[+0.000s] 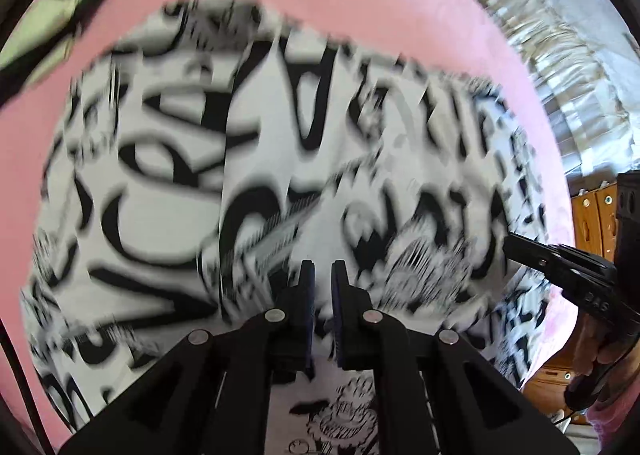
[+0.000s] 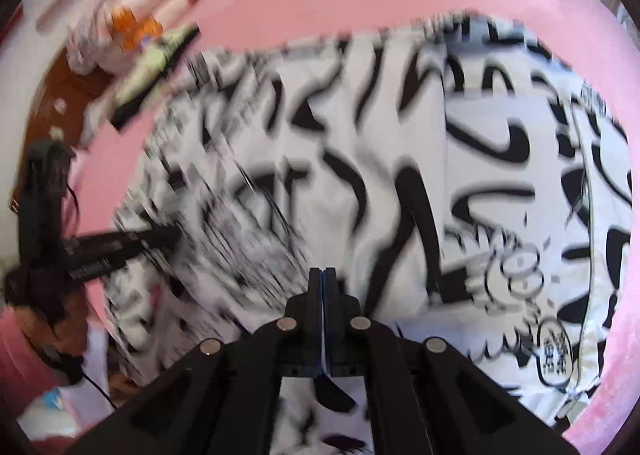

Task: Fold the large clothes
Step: 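Move both tools to the jacket hem and close them on it, then lift the hem with both tools and fold it toward the hood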

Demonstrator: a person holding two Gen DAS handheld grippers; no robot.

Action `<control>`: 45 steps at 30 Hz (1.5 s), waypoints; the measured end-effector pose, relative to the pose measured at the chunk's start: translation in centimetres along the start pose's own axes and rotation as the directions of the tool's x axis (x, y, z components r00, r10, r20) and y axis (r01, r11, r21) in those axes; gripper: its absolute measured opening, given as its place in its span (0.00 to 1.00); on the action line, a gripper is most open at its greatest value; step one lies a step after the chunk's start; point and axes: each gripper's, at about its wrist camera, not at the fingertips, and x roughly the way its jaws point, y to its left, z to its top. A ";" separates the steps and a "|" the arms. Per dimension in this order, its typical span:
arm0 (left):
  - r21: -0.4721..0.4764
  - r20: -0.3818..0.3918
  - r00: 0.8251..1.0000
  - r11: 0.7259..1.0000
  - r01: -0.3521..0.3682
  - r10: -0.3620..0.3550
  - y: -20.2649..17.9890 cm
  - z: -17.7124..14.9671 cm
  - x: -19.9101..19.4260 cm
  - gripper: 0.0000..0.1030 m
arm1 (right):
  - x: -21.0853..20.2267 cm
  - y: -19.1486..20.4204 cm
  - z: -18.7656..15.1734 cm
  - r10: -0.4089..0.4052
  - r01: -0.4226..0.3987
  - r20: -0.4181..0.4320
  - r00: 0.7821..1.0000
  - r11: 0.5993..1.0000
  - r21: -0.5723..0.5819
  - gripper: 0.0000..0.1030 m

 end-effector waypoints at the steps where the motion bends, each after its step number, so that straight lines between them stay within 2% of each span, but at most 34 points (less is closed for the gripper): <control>1: 0.004 0.022 1.000 1.000 0.005 -0.005 -0.1 1.0 -0.4 0.10 | -0.4 0.3 0.9 -0.002 0.002 0.033 0.999 1.000 0.003 0.00; 5: 0.019 0.112 0.993 1.000 0.021 -0.023 -0.7 5.5 -0.3 0.14 | -0.1 1.0 3.8 -0.039 0.038 0.160 0.986 0.999 0.011 0.00; 9: 0.027 0.151 0.989 1.000 -0.003 -0.001 -1.1 9.6 1.9 0.14 | 1.7 1.2 7.6 -0.070 0.073 0.290 0.954 0.997 0.003 0.00; 13: 0.012 0.167 0.985 0.999 -0.036 0.034 -1.1 12.8 4.4 0.13 | 4.2 1.1 11.4 -0.086 0.094 0.344 0.935 0.996 -0.005 0.00; 17: -0.023 0.162 0.986 0.999 -0.033 0.036 -1.1 14.8 6.6 0.10 | 6.1 0.8 13.7 -0.098 0.108 0.355 0.930 0.994 -0.009 0.00; 19: -0.029 0.176 0.984 0.999 -0.036 0.041 -1.1 15.3 7.5 0.08 | 7.1 0.7 14.4 -0.096 0.105 0.345 0.934 0.994 -0.008 0.00; 25: -0.010 0.203 0.967 0.988 -0.153 0.152 -1.2 16.1 9.9 0.05 | 9.7 -0.1 15.4 -0.106 0.115 0.292 0.950 0.993 -0.014 0.00; 28: -0.012 0.203 0.967 0.988 -0.156 0.155 -0.1 16.3 10.5 0.04 | 10.2 -1.4 15.5 -0.128 0.132 0.281 0.951 0.991 0.005 0.00; 31: -0.022 0.214 0.965 0.988 -0.152 0.153 1.0 16.3 10.2 0.03 | 9.7 -3.3 15.6 -0.196 0.189 0.287 0.938 0.981 0.054 0.00; 34: -0.056 0.231 0.956 0.983 -0.174 0.182 2.7 16.3 9.5 0.03 | 8.5 -5.8 15.8 -0.223 0.195 0.294 0.929 0.973 0.123 0.00; 36: -0.091 0.229 0.960 0.985 -0.144 0.161 3.8 16.5 9.4 0.03 | 7.8 -6.8 15.9 -0.294 0.276 0.295 0.909 0.956 0.102 0.00; 39: -0.103 0.237 0.954 0.981 -0.163 0.183 4.7 16.7 9.3 0.02 | 7.1 -8.2 15.9 -0.352 0.337 0.294 0.889 0.936 0.102 0.00; 45: -0.113 0.255 0.946 0.978 -0.178 0.202 5.9 16.8 9.1 0.02 | 5.6 -12.2 15.1 -0.404 0.368 0.289 0.868 0.914 0.172 0.00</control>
